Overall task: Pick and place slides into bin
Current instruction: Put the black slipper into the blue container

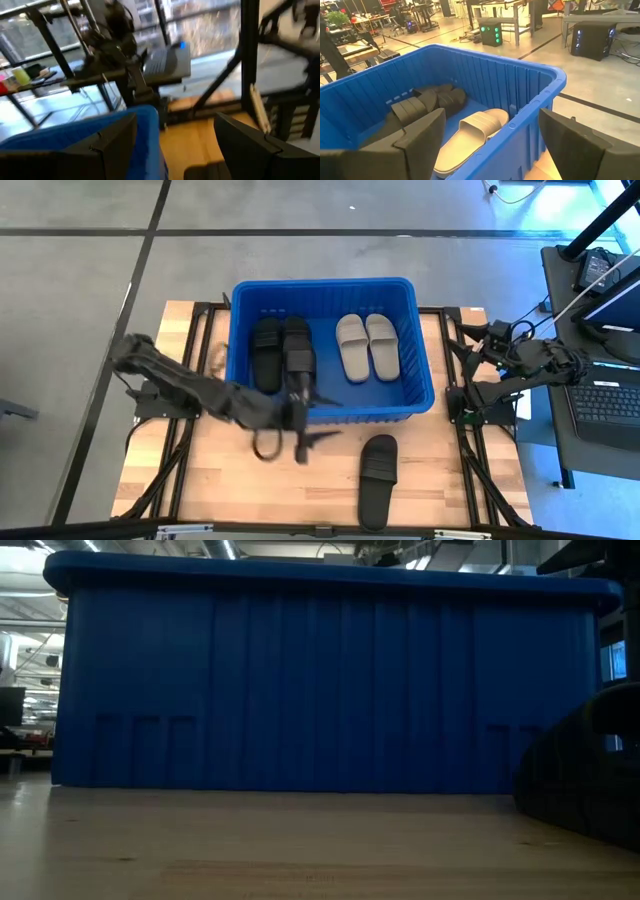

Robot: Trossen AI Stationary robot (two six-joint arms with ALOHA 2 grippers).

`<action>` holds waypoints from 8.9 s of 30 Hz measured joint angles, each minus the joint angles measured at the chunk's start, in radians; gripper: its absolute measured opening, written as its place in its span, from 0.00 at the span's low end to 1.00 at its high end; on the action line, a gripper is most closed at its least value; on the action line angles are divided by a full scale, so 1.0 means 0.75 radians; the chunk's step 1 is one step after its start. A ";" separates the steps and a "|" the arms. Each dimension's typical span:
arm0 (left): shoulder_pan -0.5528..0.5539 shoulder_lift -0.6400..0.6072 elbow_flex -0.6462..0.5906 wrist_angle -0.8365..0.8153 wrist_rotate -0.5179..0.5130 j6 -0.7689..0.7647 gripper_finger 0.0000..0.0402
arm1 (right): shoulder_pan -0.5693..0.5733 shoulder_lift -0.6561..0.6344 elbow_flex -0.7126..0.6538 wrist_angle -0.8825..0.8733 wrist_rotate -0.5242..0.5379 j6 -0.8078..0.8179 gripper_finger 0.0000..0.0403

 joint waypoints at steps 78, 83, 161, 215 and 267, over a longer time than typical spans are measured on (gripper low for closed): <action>-0.073 1.169 0.795 -0.522 -0.128 -0.392 0.65 | 0.000 0.001 -0.001 -0.180 -0.140 0.141 0.79; -0.073 1.169 0.795 -0.519 -0.092 -0.392 0.65 | 0.000 0.001 -0.001 -0.180 -0.140 0.140 0.79; -0.069 0.943 1.327 -1.205 -0.347 -0.387 0.01 | 0.000 0.001 0.000 -0.182 -0.140 0.131 0.79; 0.243 0.264 1.302 -2.161 -0.930 -0.660 0.01 | 0.000 0.001 0.000 -0.185 0.006 0.136 0.79; 0.686 -0.610 -0.406 -1.053 -0.308 -0.485 0.01 | -0.001 0.002 0.000 -0.181 0.317 0.187 0.79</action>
